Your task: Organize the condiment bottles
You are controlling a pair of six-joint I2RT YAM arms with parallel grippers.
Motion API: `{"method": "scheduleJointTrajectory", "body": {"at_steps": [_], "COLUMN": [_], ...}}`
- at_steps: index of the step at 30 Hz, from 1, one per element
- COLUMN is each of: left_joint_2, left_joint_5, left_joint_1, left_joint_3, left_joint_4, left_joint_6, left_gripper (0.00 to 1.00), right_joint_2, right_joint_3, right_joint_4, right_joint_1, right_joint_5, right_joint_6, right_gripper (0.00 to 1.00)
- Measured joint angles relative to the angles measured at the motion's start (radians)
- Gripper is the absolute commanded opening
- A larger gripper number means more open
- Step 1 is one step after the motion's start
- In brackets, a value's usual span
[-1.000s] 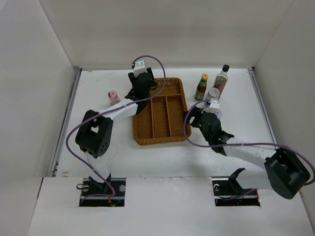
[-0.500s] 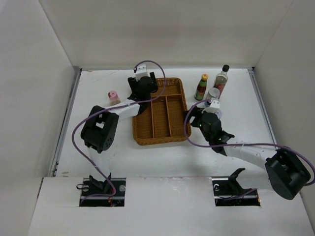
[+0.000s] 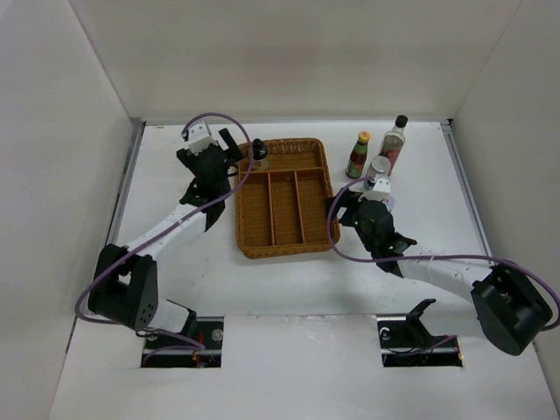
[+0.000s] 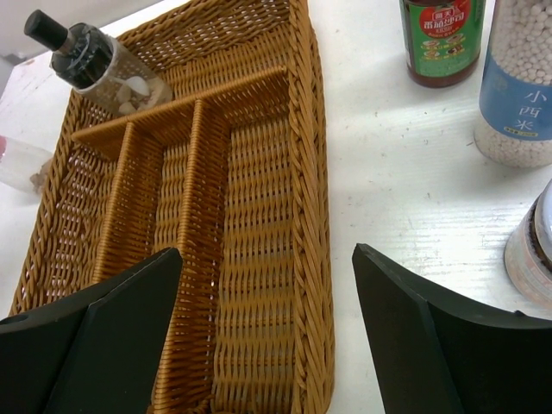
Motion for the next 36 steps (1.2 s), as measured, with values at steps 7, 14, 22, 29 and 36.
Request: {"method": "scheduleJointTrajectory", "body": {"at_steps": [7,14,22,29,36], "left_joint_2": [0.042,0.171,0.283,0.328,0.314], "left_joint_5": [-0.006,-0.003,-0.002,0.000,0.000], "left_joint_1": [0.145,0.192,0.216,0.222,0.223], "left_joint_3": [-0.011,0.004,0.096,0.118,0.106], "left_joint_4": [-0.111,-0.185,-0.184,-0.185,-0.186], "left_joint_6": [-0.046,-0.050,-0.050,-0.050,-0.051], "left_gripper": [0.80,0.75,0.58,0.48,0.35], "right_joint_2": [0.019,0.019,0.025,0.024,0.024], "right_joint_3": [0.000,0.000,0.002,0.002,0.002], "right_joint_4": [0.003,0.006,0.003,0.004,0.004], "right_joint_1": [0.000,0.000,0.001,0.001,0.001], "right_joint_5": [-0.001,-0.003,-0.008,-0.008,-0.008], "right_joint_6": [0.000,0.000,-0.001,-0.001,-0.002], "right_gripper": [0.88,0.89,0.90,0.90,0.90]}}
